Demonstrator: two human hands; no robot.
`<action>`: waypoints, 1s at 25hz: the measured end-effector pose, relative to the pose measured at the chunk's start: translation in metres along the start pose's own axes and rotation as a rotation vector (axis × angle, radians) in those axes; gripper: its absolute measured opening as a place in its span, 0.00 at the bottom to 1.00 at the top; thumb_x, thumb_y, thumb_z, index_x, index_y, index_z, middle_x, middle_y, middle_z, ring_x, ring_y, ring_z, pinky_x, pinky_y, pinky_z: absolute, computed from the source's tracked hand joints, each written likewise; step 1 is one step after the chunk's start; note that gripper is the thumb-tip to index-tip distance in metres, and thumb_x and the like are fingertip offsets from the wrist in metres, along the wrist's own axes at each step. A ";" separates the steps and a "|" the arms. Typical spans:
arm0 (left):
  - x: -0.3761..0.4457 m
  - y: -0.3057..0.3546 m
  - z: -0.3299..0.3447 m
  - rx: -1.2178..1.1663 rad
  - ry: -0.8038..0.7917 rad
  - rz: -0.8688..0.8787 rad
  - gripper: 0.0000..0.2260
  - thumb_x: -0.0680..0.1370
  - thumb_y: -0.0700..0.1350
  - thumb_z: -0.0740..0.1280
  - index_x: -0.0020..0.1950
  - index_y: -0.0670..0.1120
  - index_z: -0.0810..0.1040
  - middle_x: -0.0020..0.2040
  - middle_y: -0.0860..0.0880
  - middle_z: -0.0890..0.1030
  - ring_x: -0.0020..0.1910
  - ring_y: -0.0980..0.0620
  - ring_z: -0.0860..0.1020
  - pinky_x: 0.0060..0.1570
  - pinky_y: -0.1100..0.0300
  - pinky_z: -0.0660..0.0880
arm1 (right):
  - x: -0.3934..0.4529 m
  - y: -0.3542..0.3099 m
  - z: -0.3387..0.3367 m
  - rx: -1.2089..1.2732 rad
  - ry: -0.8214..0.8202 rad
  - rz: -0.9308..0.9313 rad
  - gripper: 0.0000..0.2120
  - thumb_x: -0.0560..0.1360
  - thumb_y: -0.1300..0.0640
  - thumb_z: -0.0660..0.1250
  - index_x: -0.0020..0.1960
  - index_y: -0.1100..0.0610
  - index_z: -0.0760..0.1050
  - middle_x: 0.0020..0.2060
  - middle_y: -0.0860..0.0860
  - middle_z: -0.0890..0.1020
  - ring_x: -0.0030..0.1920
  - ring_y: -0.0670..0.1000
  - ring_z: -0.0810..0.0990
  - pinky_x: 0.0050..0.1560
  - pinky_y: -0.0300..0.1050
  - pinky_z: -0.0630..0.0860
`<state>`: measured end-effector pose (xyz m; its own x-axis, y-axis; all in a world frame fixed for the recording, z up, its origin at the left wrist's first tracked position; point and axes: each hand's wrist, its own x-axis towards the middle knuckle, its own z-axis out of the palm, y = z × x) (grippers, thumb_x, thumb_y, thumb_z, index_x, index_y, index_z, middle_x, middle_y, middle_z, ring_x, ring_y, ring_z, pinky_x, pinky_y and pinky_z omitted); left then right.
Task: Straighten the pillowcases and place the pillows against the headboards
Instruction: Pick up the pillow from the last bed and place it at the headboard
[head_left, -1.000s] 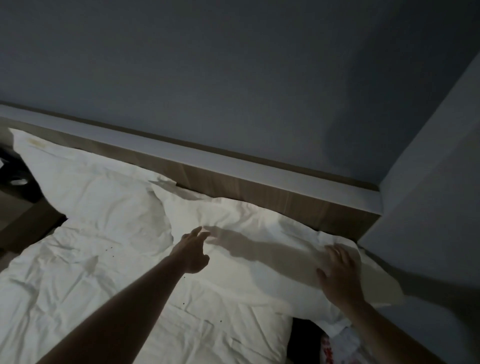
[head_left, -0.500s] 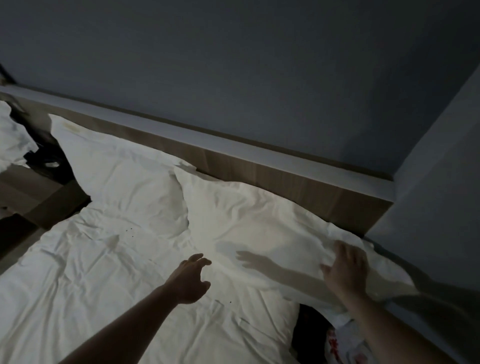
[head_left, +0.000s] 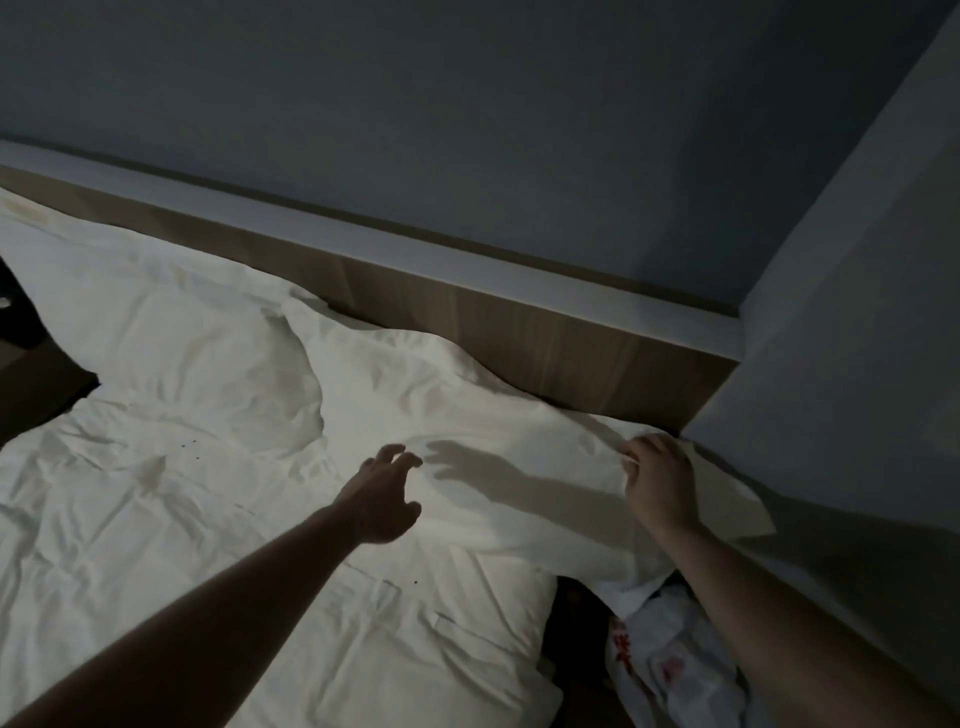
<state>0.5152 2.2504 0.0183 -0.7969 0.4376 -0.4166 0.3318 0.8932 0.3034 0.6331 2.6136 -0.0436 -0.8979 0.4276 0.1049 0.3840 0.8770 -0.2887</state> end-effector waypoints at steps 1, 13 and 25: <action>0.010 0.008 -0.003 0.001 0.011 0.022 0.32 0.77 0.48 0.70 0.79 0.50 0.64 0.82 0.45 0.58 0.73 0.39 0.70 0.70 0.49 0.71 | -0.006 0.001 -0.004 0.056 0.016 0.004 0.11 0.74 0.64 0.71 0.57 0.59 0.81 0.57 0.57 0.81 0.60 0.62 0.79 0.59 0.57 0.77; 0.094 0.055 -0.025 0.058 0.213 0.142 0.41 0.72 0.43 0.76 0.79 0.50 0.57 0.83 0.48 0.46 0.65 0.34 0.77 0.55 0.46 0.82 | -0.007 0.073 -0.057 0.242 0.180 0.432 0.14 0.76 0.59 0.59 0.53 0.60 0.82 0.46 0.63 0.84 0.48 0.66 0.81 0.47 0.52 0.73; 0.129 0.073 -0.047 0.208 0.134 0.238 0.29 0.79 0.57 0.65 0.78 0.55 0.61 0.66 0.43 0.80 0.61 0.37 0.80 0.56 0.46 0.79 | 0.015 0.044 -0.052 0.552 0.561 0.530 0.15 0.70 0.64 0.55 0.46 0.70 0.78 0.42 0.69 0.80 0.41 0.60 0.76 0.44 0.43 0.63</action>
<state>0.4125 2.3674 0.0270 -0.7396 0.6309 -0.2344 0.6010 0.7759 0.1918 0.6474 2.6704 -0.0058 -0.3462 0.9092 0.2313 0.4269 0.3722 -0.8242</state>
